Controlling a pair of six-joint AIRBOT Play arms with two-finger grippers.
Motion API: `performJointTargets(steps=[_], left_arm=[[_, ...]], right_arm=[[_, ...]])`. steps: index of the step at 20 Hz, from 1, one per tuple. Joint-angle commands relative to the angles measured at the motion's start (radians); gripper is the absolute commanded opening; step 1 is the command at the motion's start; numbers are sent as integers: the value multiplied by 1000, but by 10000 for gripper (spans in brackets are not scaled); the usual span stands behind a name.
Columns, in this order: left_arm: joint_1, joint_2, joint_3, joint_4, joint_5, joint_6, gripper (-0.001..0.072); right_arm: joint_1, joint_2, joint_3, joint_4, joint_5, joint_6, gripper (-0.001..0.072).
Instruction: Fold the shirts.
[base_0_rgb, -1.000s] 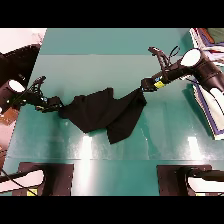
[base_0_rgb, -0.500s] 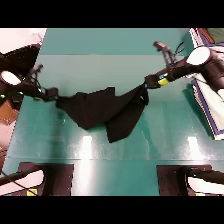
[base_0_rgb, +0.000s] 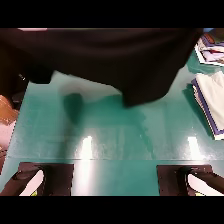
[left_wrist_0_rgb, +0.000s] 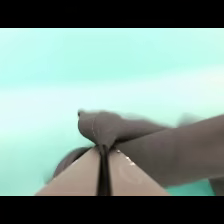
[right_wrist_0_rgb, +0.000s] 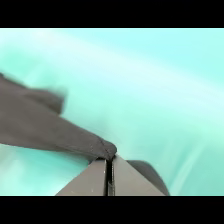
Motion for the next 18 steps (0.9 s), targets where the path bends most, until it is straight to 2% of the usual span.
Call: performJointTargets(steps=[1, 3, 6, 9, 11, 13, 16, 18], left_arm=[[0, 106, 164, 4, -3, -58, 25], [0, 118, 241, -6, -33, -89, 25], [0, 118, 286, -88, -60, -89, 25], [0, 87, 243, -95, -189, -114, 25], [0, 61, 129, -97, -269, -116, 25], [-8, 33, -49, -96, -283, -113, 25], [-26, -34, -354, -95, -248, -101, 25], [-25, -103, -508, -89, -166, -58, 25]], right_arm=[[-82, 78, 164, -2, 26, 1, 16], [-132, 113, 192, -2, 26, 2, 16], [-218, 153, 163, 0, 21, 1, 14], [-254, 113, 159, 10, 30, 1, 14], [-222, 39, 159, 27, 59, 2, 14], [-169, -64, 158, 25, 126, 2, 14], [-89, -269, 155, 24, 219, 2, 14], [-56, -399, 115, 23, 214, 2, 14]])
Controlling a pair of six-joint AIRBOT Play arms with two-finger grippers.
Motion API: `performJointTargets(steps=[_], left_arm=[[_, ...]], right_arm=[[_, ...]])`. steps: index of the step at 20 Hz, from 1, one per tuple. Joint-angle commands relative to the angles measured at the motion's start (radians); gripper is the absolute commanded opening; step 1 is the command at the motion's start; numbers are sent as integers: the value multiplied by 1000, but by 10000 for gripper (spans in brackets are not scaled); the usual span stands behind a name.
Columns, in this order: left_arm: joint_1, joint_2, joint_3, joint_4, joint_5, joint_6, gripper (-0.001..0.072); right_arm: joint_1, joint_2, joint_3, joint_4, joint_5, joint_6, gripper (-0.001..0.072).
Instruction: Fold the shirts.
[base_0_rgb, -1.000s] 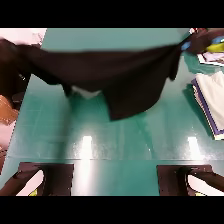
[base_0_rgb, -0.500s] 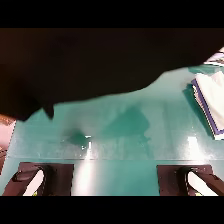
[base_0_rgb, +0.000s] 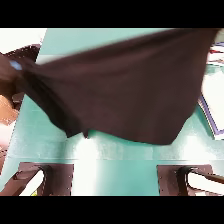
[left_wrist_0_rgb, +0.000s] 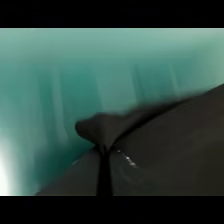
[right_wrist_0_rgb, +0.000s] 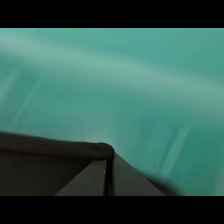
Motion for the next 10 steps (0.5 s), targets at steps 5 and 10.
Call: performJointTargets(steps=[5, 10], left_arm=[[-6, -345, -251, 1, 405, 127, 26], [4, -522, -95, 4, 516, 116, 399]], right_arm=[[68, -420, -37, 8, -74, -1, 15], [59, -486, -13, 17, -166, -1, 338]])
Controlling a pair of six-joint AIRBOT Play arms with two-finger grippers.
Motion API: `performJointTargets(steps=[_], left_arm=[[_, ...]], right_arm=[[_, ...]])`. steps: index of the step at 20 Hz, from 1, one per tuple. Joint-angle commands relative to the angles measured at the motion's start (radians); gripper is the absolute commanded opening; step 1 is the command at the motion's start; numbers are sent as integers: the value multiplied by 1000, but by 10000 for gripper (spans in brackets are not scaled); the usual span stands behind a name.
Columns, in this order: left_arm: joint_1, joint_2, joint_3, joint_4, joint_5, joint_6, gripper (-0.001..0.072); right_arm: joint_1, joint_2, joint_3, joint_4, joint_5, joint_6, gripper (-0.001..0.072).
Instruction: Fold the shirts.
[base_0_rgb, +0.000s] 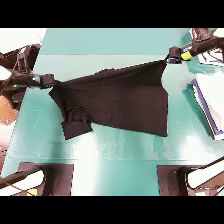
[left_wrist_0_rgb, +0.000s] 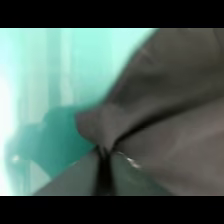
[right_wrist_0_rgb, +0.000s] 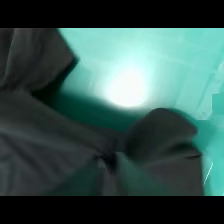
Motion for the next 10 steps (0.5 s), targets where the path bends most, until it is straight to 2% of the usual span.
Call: performJointTargets(steps=[1, 2, 4, 7, 10], left_arm=[[16, -97, 84, 3, 82, 1, 621], [29, -93, 107, 4, 53, 2, 624], [74, -77, 147, 5, -88, 2, 624], [116, -41, 124, 40, -288, 0, 622], [116, 32, -37, 84, -299, -48, 621]], right_arm=[[-11, -39, -3, 8, -48, 0, 444], [-19, -30, -3, 8, -26, 2, 442], [-44, 1, -7, 8, 35, 6, 440], [-66, 114, -142, 7, 55, 6, 439], [-72, 250, -346, 6, 19, 5, 439]])
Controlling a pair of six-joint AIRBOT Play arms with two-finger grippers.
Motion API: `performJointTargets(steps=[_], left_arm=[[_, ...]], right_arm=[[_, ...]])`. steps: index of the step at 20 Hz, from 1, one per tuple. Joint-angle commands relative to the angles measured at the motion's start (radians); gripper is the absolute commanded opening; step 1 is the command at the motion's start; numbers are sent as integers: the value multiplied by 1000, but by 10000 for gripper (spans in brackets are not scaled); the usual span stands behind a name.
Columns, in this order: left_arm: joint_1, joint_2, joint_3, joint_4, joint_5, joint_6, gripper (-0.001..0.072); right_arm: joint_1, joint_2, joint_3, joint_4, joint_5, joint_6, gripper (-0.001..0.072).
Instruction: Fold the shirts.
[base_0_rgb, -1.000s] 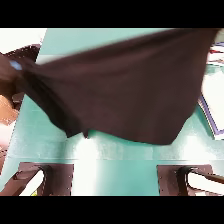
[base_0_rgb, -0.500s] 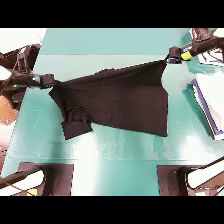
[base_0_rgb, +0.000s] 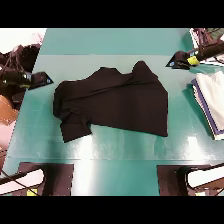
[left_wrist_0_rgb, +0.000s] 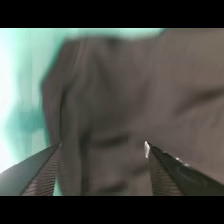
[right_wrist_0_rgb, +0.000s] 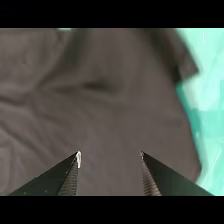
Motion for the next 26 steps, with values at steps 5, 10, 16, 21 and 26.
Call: performJointTargets(steps=[5, 10, 16, 21, 26], left_arm=[[13, 111, -385, 71, 0, -64, 624], [13, 109, -484, -39, 134, -53, 623], [14, 110, -474, -47, 211, -57, 26], [13, 155, -385, -45, 151, -30, 26], [13, 176, -362, -59, 146, -30, 26]], right_arm=[[7, 279, -408, -1, -105, 0, 439], [6, 362, -540, 0, -139, 0, 439], [-39, 454, -738, -8, -133, 0, 439], [-256, 560, -1010, -10, -67, 1, 449], [-356, 573, -1244, 7, -81, 1, 449]])
